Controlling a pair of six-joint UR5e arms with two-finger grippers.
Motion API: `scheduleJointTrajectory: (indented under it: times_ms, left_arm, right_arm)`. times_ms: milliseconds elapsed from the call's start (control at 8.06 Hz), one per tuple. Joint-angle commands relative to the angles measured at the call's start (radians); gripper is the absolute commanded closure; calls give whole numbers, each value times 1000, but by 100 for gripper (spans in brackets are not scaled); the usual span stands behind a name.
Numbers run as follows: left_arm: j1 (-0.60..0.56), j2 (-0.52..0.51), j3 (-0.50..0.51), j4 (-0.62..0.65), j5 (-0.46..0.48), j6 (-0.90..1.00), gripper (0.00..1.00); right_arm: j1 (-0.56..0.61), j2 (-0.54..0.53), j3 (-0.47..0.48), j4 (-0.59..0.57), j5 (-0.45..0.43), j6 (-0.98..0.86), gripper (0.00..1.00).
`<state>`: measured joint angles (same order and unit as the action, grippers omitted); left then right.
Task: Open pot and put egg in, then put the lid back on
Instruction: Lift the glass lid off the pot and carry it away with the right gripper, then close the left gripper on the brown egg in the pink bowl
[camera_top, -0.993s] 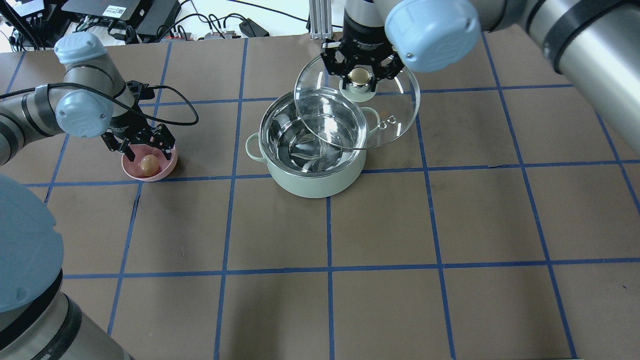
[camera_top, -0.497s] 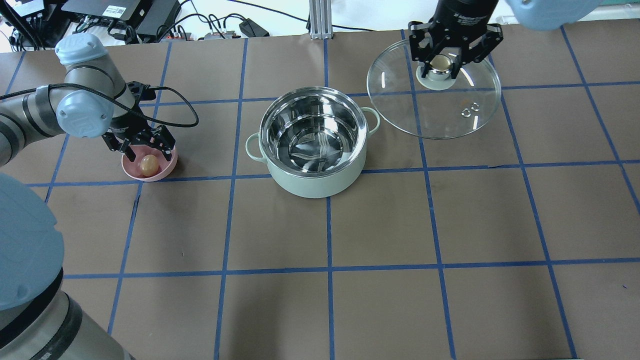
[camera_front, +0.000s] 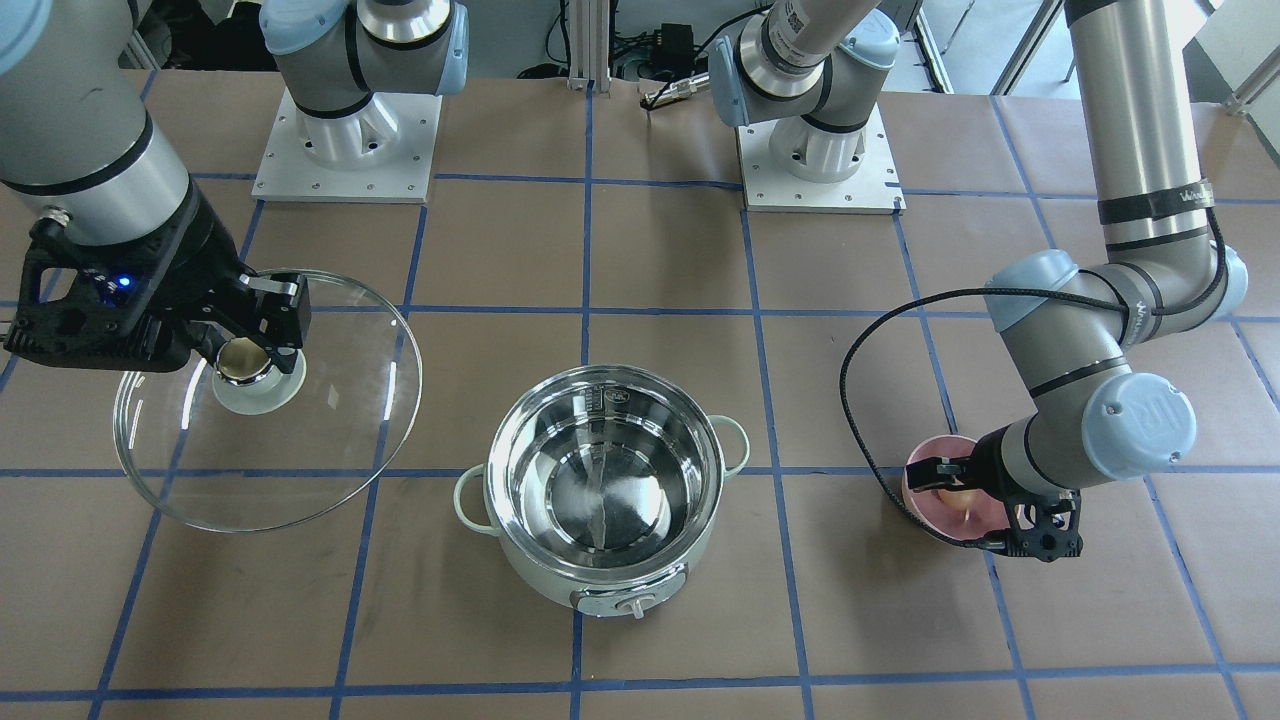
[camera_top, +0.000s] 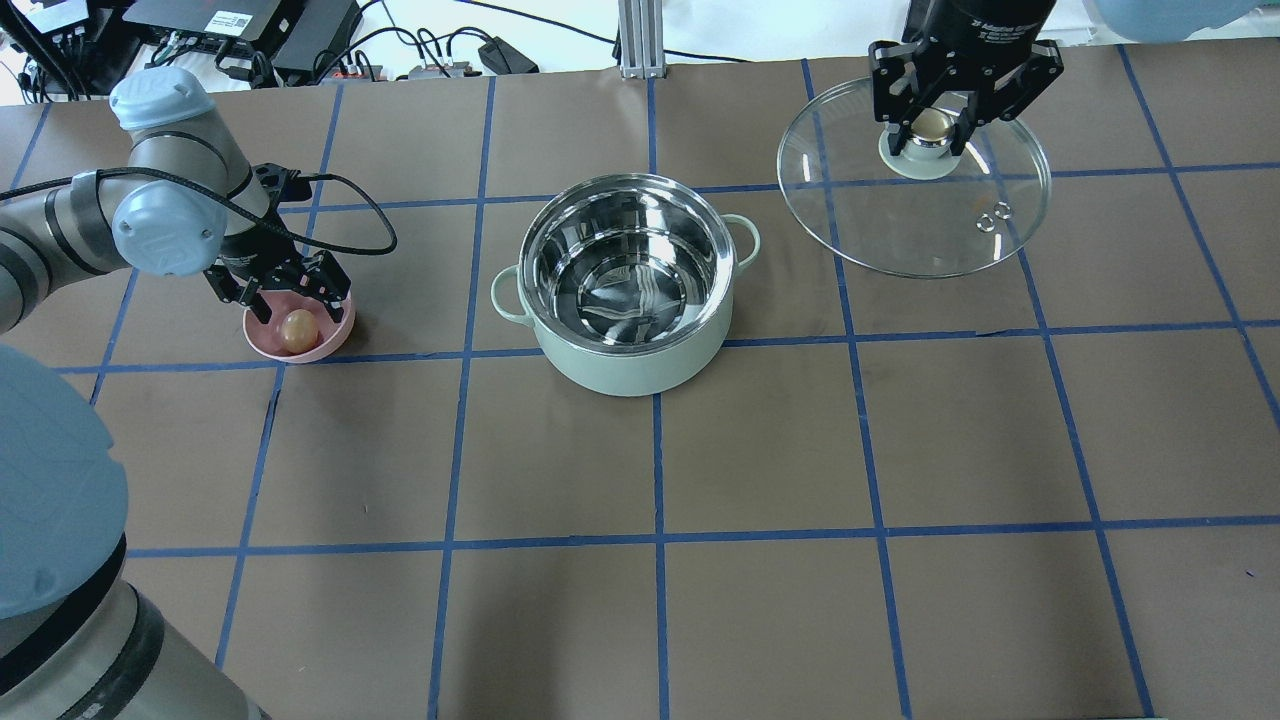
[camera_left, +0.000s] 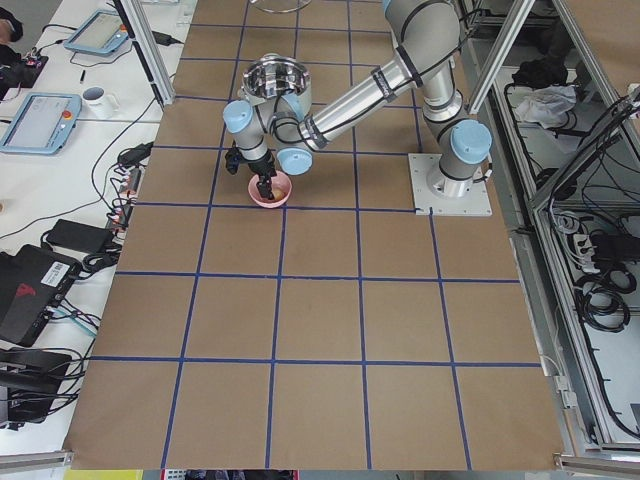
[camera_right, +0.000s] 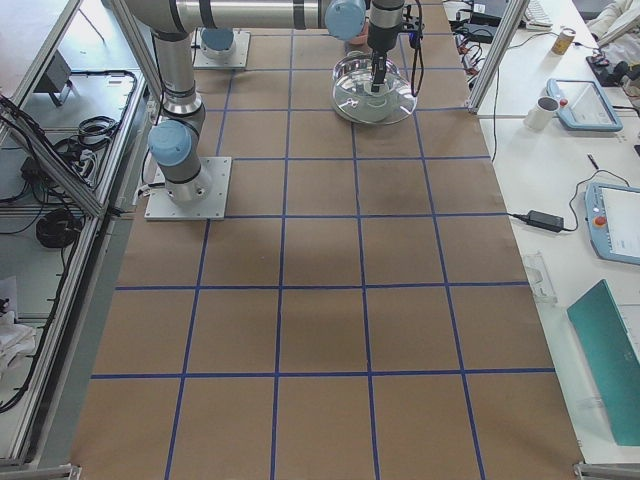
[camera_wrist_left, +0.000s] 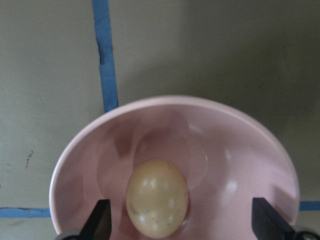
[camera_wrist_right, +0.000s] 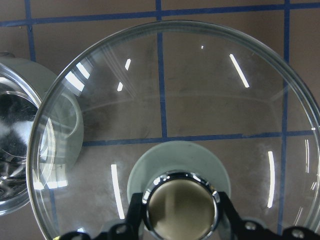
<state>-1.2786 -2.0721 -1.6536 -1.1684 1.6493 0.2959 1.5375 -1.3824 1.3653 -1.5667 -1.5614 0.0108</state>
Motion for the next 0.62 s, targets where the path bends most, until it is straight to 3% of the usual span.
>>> scheduleJointTrajectory:
  times_ms: [0,248,497]
  left_arm:
    - [1,-5,0,9,0,0,1]
    - [1,-10,-2,9,0,0,9]
    - [1,-11,-2,9,1,0,32]
  right_arm:
    - [-4,-3,6,2,-2,-6,97]
    - [-4,-4,8,4,-2,-6,97]
    - [-4,-7,9,4,-3,-9,97]
